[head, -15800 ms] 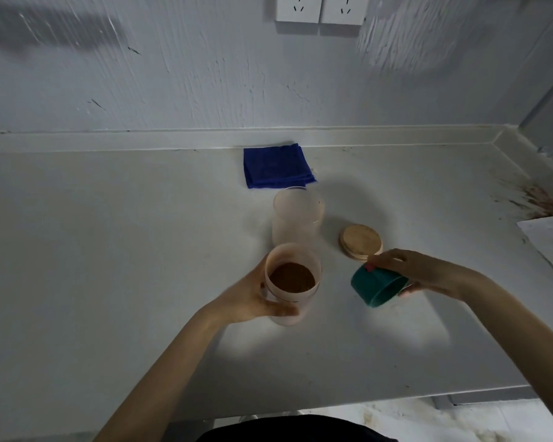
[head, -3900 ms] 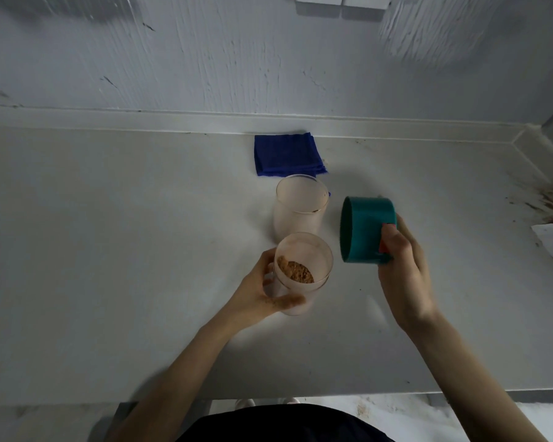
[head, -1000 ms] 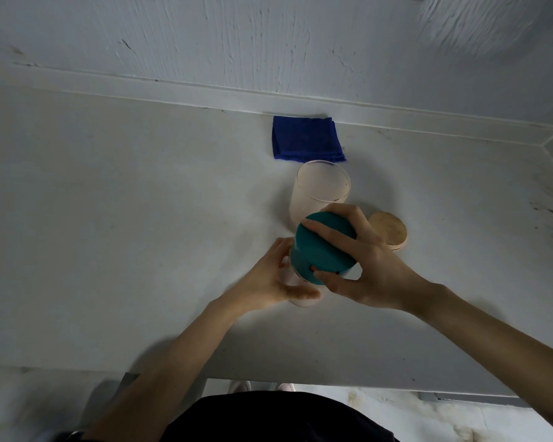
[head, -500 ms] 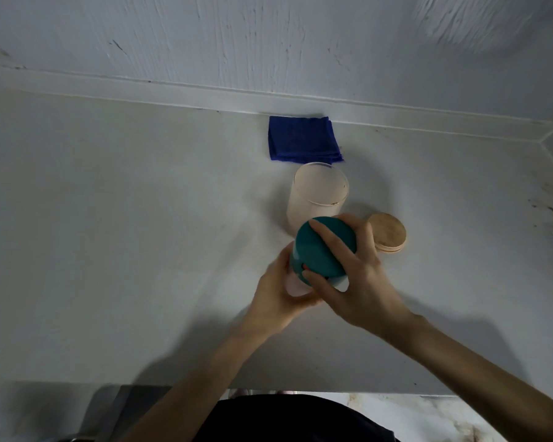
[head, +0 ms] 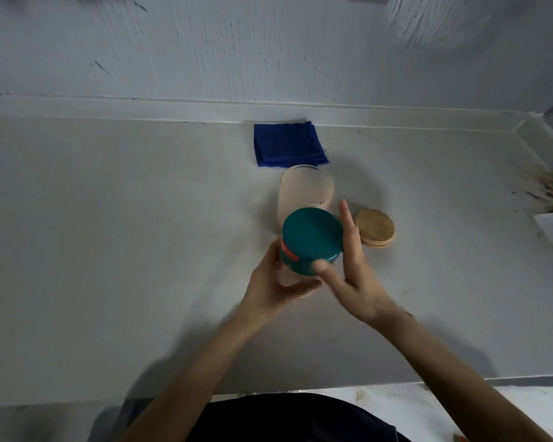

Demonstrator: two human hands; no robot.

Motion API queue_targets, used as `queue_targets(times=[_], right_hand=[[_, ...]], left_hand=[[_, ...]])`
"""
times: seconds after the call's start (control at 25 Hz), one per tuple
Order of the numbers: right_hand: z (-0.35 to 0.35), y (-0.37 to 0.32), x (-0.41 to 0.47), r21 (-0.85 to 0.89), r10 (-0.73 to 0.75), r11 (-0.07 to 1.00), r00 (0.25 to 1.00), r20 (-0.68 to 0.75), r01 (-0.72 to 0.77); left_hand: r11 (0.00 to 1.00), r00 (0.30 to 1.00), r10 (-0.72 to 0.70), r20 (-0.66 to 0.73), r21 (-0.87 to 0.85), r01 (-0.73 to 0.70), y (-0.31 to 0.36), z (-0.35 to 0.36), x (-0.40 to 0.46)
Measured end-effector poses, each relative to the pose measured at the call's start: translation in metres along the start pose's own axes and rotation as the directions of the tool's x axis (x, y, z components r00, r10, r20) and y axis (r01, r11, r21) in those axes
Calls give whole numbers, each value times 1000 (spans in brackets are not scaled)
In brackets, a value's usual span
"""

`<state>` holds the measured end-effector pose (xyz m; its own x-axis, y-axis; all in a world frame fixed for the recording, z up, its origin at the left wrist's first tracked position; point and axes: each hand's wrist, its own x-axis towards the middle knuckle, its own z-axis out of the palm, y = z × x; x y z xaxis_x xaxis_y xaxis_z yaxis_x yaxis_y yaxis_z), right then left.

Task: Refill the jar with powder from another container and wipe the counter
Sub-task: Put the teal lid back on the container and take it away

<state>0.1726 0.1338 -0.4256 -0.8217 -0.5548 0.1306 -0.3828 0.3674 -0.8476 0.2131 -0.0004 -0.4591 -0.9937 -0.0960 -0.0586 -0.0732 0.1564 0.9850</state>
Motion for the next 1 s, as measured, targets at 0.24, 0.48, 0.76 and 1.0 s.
queue_targets(times=[0.24, 0.48, 0.76, 1.0], right_hand=[[7, 34, -28, 128, 161, 979, 987, 6, -160], [29, 24, -36, 13, 122, 993, 986, -110, -121], [31, 8, -68, 10, 81, 997, 983, -163, -80], [10, 0, -132, 87, 83, 993, 992, -96, -75]], left_hand=[[989, 966, -105, 237, -77, 127, -6, -20, 2], [999, 987, -30, 158, 15, 28, -11, -28, -9], [1000, 990, 6, 143, 11, -8, -6, -18, -45], [1000, 984, 13, 177, 11, -15, -5, 10, -99]])
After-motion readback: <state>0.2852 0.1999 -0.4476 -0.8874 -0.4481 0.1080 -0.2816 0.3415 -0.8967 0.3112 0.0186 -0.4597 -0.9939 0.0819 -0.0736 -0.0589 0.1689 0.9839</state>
